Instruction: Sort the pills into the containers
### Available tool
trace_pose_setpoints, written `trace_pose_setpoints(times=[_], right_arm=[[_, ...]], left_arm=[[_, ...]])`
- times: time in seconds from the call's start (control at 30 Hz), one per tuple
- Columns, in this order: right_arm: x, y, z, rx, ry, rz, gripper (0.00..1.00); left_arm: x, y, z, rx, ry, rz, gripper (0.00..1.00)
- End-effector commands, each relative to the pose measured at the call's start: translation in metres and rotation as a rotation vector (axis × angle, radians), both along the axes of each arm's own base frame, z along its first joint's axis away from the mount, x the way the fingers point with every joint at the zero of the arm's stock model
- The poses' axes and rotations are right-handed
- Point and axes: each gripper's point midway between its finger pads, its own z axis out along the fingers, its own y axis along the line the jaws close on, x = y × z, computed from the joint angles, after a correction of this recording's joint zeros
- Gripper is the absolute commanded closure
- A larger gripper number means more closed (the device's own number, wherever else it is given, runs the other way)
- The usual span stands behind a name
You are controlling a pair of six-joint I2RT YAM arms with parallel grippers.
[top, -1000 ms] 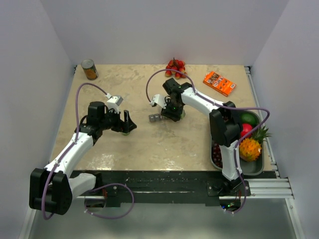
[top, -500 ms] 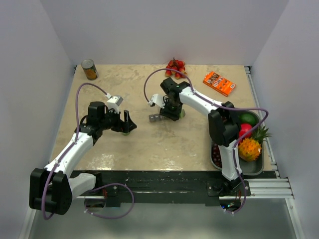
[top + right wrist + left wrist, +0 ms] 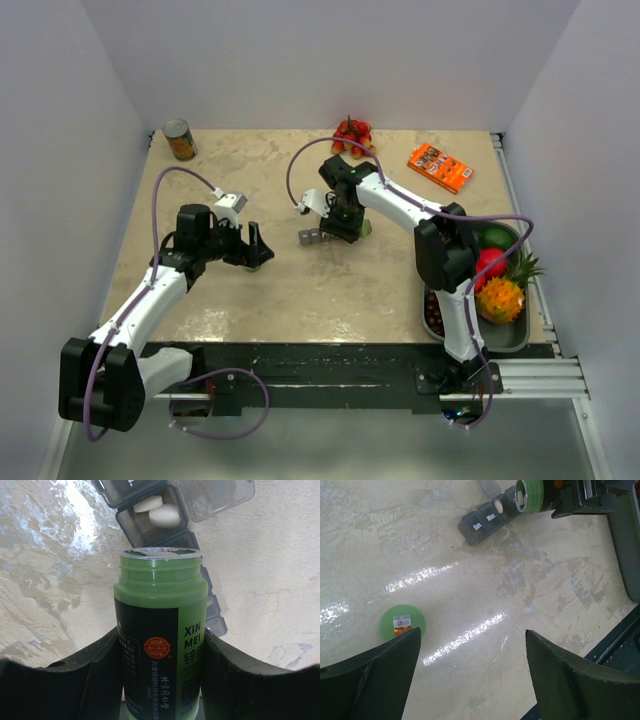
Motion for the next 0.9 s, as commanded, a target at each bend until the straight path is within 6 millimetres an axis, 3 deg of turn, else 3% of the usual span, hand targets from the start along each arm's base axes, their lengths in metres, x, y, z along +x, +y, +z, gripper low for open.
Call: trace_pose_setpoints(times=[0.0,0.63,0.8,0.87], right_arm=[[0.005,0.007,0.014,0.004,-0.028,0.007,1.00],[-0.004,0.014,0.013,0.052,0.004,0.003,1.00],[-0.010,0.023,0.022,0.169,0.014,-0.007,1.00],[-0.011,0.030,0.037,0.250,0.006,0.002,1.00]], left_arm=[[0.011,0.000,0.021,0.006,-0.083,-0.013,0.11],[0.011,0.000,0.024,0.009,-0.096,-0.019,0.10],[0.010,0.000,0.023,0.013,-0.095,-0.020,0.10],[0.010,0.000,0.023,0.012,-0.097,-0.021,0.10]])
